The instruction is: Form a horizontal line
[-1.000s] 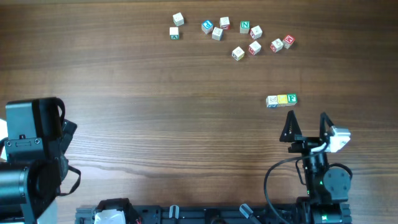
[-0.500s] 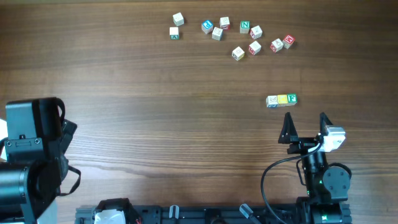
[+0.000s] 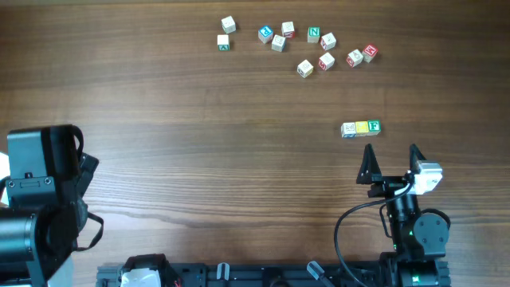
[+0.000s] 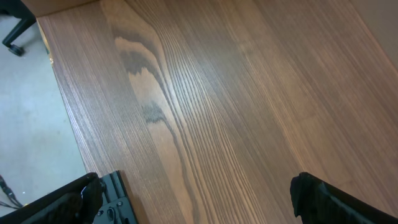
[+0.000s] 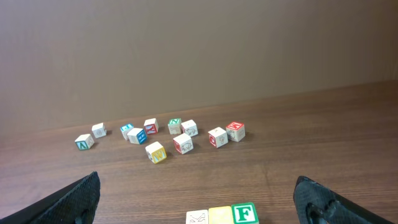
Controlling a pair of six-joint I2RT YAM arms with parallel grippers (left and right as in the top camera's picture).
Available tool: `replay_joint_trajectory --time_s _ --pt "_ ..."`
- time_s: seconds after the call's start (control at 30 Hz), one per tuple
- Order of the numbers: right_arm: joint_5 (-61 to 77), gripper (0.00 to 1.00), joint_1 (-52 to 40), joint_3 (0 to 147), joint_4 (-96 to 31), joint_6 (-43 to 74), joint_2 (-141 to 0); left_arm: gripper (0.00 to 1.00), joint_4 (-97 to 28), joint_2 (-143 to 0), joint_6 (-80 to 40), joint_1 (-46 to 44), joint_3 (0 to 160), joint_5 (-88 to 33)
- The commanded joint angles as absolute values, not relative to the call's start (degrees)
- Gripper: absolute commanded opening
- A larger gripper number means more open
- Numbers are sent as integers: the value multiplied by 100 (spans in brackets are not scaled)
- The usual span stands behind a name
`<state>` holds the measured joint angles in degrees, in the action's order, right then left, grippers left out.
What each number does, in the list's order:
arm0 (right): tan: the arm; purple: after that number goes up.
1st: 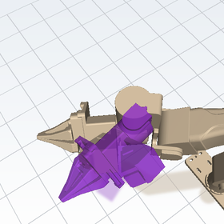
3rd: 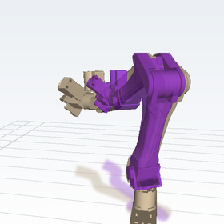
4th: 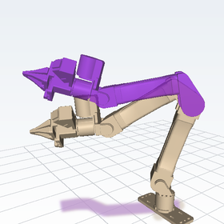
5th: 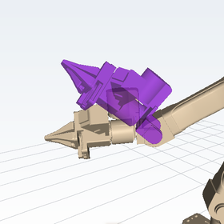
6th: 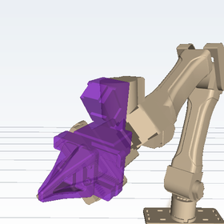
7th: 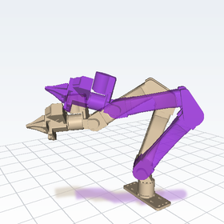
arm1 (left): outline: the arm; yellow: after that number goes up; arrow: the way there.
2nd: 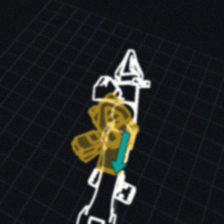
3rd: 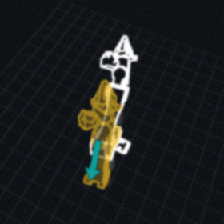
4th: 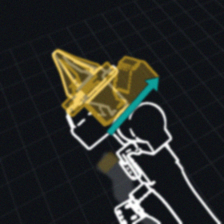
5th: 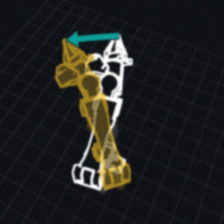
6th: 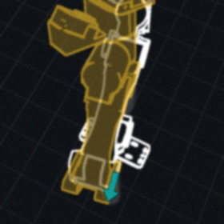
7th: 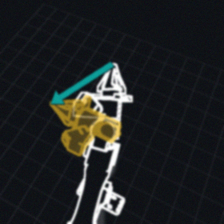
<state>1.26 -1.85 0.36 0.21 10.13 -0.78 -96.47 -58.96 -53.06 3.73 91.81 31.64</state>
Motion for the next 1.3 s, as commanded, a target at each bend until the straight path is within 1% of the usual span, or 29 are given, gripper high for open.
replay_joint_trajectory --time_s 0.0,0.13,0.2,0.27,0.3,0.4,0.43,0.47,0.53,0.7,0.8,0.9,0.97,1.03,1.13,1.2,1.27 --pt "200 100 -207 27 23 902 -27 100 -9647 -5804 -5297 403 9181 3262" --pt "200 100 -207 27 23 902 -27 100 -9266 -5395 -5190 397 9181 3109" --pt "200 100 -207 27 23 902 -27 100 -8746 -5046 -4456 397 9094 2954" --pt "200 100 -207 27 23 902 -27 100 -7616 -4453 -3420 397 8604 2622" --pt "200 100 -207 27 23 902 -27 100 -7170 -4239 -3124 397 8333 2464" --pt "200 100 -207 27 23 904 -27 100 -5430 -3371 -2392 399 6978 1723" --pt "200 100 -207 27 23 902 -25 100 -4392 -2836 -2268 397 5979 1267" --pt "200 99 -207 27 23 902 -27 100 -3833 -2543 -2268 390 5400 1041" --pt "200 100 -207 27 23 904 -27 100 -2958 -2012 -2268 322 4403 707" --pt "200 100 -207 27 23 902 -27 100 -1258 -659 -2268 246 1870 281" --pt "200 100 -207 27 23 904 -25 100 -543 -331 -2222 193 1037 237" --pt "200 100 -207 27 23 904 -27 100 -82 -250 -1533 10 528 237" --pt "200 100 -207 27 23 902 -27 100 -60 -207 -1142 -93 298 239" --pt "200 100 -207 27 23 904 -27 100 -82 -12 -1050 -117 23 237" --pt "200 100 -207 27 23 904 -27 100 -405 -16 -1011 -119 32 250" --pt "200 100 -207 27 23 902 -27 100 -414 -16 -683 -106 32 235" --pt "200 99 -207 27 23 902 -27 100 -425 -16 -617 -106 32 231"
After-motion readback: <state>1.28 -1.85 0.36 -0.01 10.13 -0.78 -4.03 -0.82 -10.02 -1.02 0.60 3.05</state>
